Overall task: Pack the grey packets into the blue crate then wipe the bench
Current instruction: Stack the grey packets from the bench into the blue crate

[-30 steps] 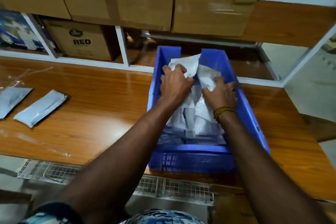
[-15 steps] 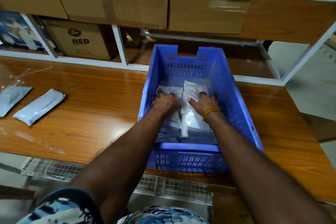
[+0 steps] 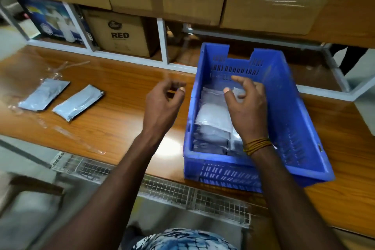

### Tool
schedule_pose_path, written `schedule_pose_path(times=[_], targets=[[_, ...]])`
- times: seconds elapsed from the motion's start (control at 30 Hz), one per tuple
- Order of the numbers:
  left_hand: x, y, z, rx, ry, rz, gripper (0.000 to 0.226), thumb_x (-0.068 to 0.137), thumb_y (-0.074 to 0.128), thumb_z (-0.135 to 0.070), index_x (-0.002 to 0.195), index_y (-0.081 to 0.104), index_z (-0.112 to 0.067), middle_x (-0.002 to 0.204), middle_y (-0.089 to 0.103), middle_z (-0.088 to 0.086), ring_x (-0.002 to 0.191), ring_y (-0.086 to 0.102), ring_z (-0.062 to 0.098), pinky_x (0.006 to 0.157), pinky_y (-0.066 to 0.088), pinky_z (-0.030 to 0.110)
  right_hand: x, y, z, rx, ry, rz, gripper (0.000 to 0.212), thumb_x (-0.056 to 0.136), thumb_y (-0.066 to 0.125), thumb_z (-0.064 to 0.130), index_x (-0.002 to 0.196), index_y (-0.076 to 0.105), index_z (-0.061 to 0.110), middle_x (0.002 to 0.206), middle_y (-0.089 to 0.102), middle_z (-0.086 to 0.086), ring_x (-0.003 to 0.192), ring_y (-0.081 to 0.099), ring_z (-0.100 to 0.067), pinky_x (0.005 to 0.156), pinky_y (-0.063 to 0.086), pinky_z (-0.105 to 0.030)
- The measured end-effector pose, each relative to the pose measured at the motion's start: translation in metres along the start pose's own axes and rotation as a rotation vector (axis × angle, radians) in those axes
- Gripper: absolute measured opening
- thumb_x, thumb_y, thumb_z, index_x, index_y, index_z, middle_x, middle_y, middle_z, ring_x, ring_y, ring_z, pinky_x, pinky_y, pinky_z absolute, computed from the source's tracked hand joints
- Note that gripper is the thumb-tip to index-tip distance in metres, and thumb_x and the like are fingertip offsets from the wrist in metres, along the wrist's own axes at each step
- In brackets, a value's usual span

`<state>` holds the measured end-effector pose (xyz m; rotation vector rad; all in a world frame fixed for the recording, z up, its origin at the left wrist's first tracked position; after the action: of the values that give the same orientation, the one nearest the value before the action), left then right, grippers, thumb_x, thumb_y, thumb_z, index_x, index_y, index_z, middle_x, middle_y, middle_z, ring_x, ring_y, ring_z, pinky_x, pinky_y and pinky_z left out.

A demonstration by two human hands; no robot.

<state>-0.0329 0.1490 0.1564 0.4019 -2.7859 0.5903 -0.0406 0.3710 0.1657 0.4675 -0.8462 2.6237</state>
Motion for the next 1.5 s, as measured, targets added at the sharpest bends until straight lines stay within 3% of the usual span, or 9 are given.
schedule_pose_path(times=[0.2,0.33,0.47,0.67,0.83,0.97,1.1,1.27,1.5], targets=[[-0.020,-0.095,0.061,0.043,-0.168,-0.102,0.015,0.097,0.057,-0.021,0.106,0.068,-0.026,0.102,0.067,-0.013,0.085,0.060,-0.004,0.070,0.053,0.021,-0.032,0.071,0.075,0.044,-0.095,0.132,0.024,0.090,0.066,0.028,0.114,0.064,0.026,0.108,0.048,-0.001,0.079,0.057,-0.013,0.071,0.037,-0.002],[-0.029,-0.164,0.097,0.134,-0.237,-0.158,0.014,0.096,0.058,-0.021,0.102,0.068,-0.028,0.095,0.065,-0.015,0.075,0.059,0.003,0.060,0.043,0.014,-0.061,0.145,0.113,0.065,-0.087,0.284,0.024,0.090,0.065,0.029,0.114,0.064,0.028,0.109,0.048,-0.001,0.074,0.051,-0.004,0.068,0.038,-0.012],[-0.035,-0.232,0.136,0.160,-0.315,-0.206,0.015,0.094,0.058,-0.020,0.100,0.068,-0.029,0.091,0.066,-0.015,0.062,0.053,-0.001,0.056,0.041,0.020,-0.096,0.219,0.150,0.035,-0.087,0.414,0.028,0.091,0.064,0.031,0.119,0.060,0.031,0.108,0.045,0.003,0.073,0.047,0.003,0.061,0.037,-0.006],[-0.030,-0.317,0.189,0.162,-0.368,-0.229,0.016,0.092,0.059,-0.018,0.101,0.068,-0.027,0.088,0.067,-0.009,0.047,0.047,-0.001,0.046,0.033,0.014,-0.133,0.316,0.202,0.010,-0.088,0.523,0.029,0.093,0.060,0.032,0.122,0.057,0.033,0.116,0.040,0.006,0.092,0.055,-0.010,0.064,0.044,-0.018],[-0.021,-0.365,0.226,0.216,-0.417,-0.216,0.018,0.091,0.059,-0.020,0.104,0.069,-0.025,0.092,0.067,-0.008,0.056,0.053,0.002,0.052,0.040,0.023,-0.148,0.378,0.228,-0.001,-0.024,0.576,0.033,0.092,0.061,0.031,0.124,0.055,0.030,0.128,0.043,-0.003,0.100,0.056,-0.017,0.075,0.052,-0.029],[-0.009,-0.379,0.251,0.224,-0.448,-0.180,0.018,0.092,0.059,-0.020,0.106,0.069,-0.025,0.095,0.067,-0.007,0.070,0.060,0.006,0.054,0.041,0.018,-0.153,0.411,0.232,-0.002,0.026,0.618,0.036,0.092,0.063,0.033,0.126,0.054,0.028,0.129,0.044,-0.007,0.097,0.059,-0.022,0.081,0.051,-0.034],[0.011,-0.379,0.281,0.245,-0.474,-0.154,0.021,0.091,0.059,-0.021,0.109,0.069,-0.023,0.100,0.067,-0.003,0.080,0.062,0.011,0.063,0.041,0.026,-0.146,0.443,0.225,-0.045,0.035,0.671,0.038,0.092,0.063,0.033,0.128,0.053,0.027,0.129,0.042,-0.008,0.093,0.055,-0.022,0.081,0.046,-0.030],[0.040,-0.369,0.326,0.391,-0.521,-0.099,0.028,0.091,0.060,-0.026,0.119,0.066,-0.023,0.118,0.061,0.005,0.098,0.061,0.018,0.077,0.043,0.029,-0.122,0.496,0.201,-0.116,0.042,0.729,0.043,0.092,0.062,0.038,0.131,0.050,0.027,0.135,0.041,-0.012,0.114,0.052,-0.032,0.092,0.046,-0.037],[0.076,-0.368,0.379,0.627,-0.611,-0.020,0.044,0.092,0.059,-0.031,0.135,0.053,-0.024,0.142,0.043,0.008,0.125,0.049,0.026,0.096,0.048,0.040,-0.094,0.575,0.178,-0.269,-0.059,0.838,0.053,0.093,0.056,0.049,0.142,0.044,0.032,0.155,0.020,-0.012,0.139,0.028,-0.035,0.104,0.042,-0.051]])
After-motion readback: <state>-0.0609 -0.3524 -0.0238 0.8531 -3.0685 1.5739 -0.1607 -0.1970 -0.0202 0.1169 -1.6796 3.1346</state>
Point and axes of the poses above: each hand's wrist, its own x-axis towards the middle knuckle, its own y-axis out of the palm, z = x × y, the point moved 7 cm from there along x, towards the middle knuckle
